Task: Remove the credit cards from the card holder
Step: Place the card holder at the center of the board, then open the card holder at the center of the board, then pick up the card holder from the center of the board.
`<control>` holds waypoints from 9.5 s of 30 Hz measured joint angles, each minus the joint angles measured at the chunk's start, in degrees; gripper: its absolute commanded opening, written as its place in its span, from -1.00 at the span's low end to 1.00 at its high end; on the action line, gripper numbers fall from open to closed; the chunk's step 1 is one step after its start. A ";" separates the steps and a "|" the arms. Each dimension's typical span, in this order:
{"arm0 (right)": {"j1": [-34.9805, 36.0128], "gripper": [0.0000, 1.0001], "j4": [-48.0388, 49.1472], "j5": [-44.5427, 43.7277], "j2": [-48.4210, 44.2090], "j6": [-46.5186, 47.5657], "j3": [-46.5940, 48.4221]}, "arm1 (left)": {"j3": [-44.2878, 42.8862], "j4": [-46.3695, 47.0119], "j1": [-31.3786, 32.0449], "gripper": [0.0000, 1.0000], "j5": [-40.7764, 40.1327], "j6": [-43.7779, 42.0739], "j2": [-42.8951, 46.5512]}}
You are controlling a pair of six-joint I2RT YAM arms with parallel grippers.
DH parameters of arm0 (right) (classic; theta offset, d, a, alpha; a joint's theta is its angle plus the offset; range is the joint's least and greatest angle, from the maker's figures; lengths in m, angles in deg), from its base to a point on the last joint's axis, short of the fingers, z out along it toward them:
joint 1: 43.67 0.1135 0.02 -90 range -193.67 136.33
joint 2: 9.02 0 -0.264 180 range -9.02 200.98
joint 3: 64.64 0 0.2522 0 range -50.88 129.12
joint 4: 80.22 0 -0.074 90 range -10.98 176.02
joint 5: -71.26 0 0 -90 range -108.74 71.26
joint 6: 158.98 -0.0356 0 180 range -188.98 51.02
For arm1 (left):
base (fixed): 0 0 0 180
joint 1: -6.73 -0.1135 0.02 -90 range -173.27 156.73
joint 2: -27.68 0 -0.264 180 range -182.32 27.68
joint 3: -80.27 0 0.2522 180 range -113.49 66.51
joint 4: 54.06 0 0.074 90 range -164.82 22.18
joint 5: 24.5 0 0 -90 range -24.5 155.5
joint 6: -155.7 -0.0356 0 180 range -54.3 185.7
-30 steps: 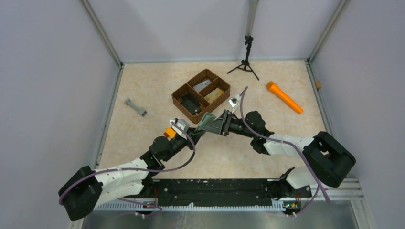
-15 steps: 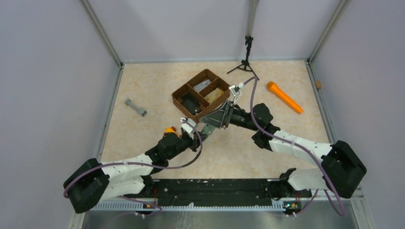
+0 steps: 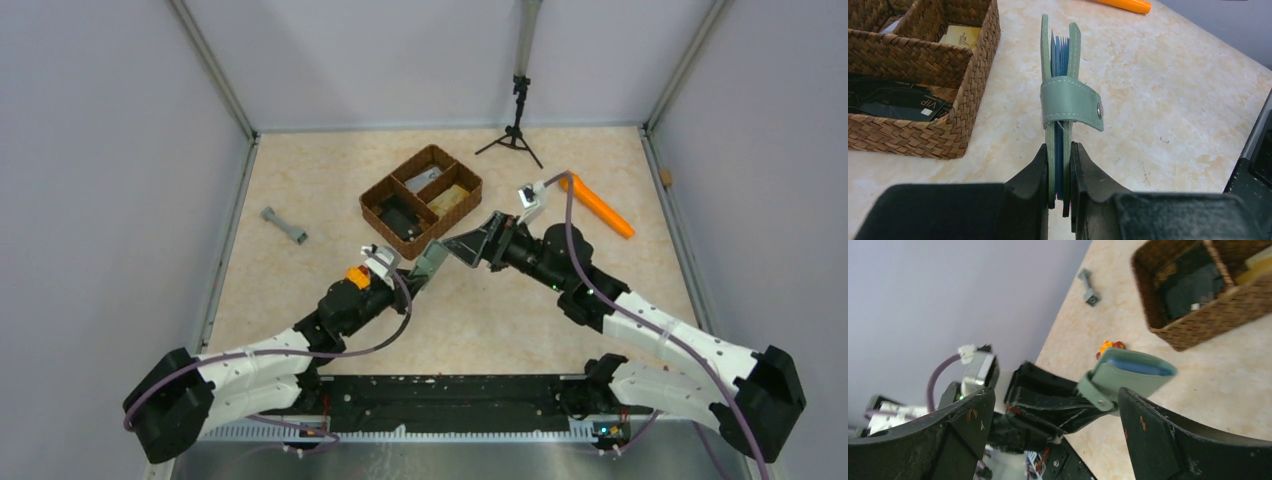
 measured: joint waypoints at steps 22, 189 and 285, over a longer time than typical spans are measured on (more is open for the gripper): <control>1.73 0.74 7.26 -0.61 11.69 -13.57 -3.74 | 7.39 14.21 -0.13 -0.96 6.51 0.26 4.48; 7.15 0.96 -24.65 -7.54 12.96 26.99 -0.37 | -17.53 -27.28 -10.45 -1.00 31.15 3.28 -23.61; -2.29 -1.00 -27.34 -11.34 2.45 12.63 5.40 | -5.29 -19.93 -17.73 0.97 21.07 27.15 3.63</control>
